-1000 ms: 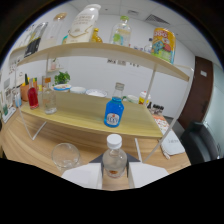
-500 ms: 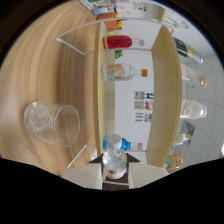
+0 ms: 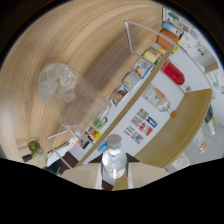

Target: Make me a cup of Mojito.

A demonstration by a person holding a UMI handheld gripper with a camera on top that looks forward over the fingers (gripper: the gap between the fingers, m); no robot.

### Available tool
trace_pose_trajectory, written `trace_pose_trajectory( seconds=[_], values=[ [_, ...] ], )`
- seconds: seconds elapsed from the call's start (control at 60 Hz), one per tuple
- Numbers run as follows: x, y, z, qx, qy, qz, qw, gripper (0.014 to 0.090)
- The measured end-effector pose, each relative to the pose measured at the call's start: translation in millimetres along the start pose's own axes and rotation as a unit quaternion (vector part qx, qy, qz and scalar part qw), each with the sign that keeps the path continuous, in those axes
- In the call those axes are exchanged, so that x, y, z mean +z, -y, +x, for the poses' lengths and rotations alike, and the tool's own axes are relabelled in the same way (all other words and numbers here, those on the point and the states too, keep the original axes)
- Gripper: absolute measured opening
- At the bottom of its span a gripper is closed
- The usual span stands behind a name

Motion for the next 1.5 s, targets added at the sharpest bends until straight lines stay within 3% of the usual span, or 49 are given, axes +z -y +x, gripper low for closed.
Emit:
trace_pose_trajectory(
  seconds=[0.167,0.317,0.45,0.567,0.717,0.933,1.217,1.383,1.5],
  values=[
    [-4.5,-2.9,5.8,0.064,0.003,0.015,0.998,0.0345],
    [-19.4,-4.9,30.3,0.271,0.003,0.076,0.960,0.0346],
    [-36.2,-14.3,55.4,0.491,0.005,0.143,0.859,0.0346],
    [-43.4,-24.8,47.7,0.665,0.041,0.174,0.725,0.0347],
    [-28.9,-23.6,-1.5,0.787,0.097,0.157,0.589,0.0348],
    [1.1,21.8,-89.0,0.860,0.201,0.102,0.458,0.0347],
    [18.3,67.0,-153.4,0.861,0.270,0.065,0.426,0.0346],
    [18.9,79.1,-167.4,0.850,0.289,0.056,0.437,0.0349],
    [18.3,77.4,-169.3,0.846,0.280,0.053,0.450,0.0354]
  ],
)
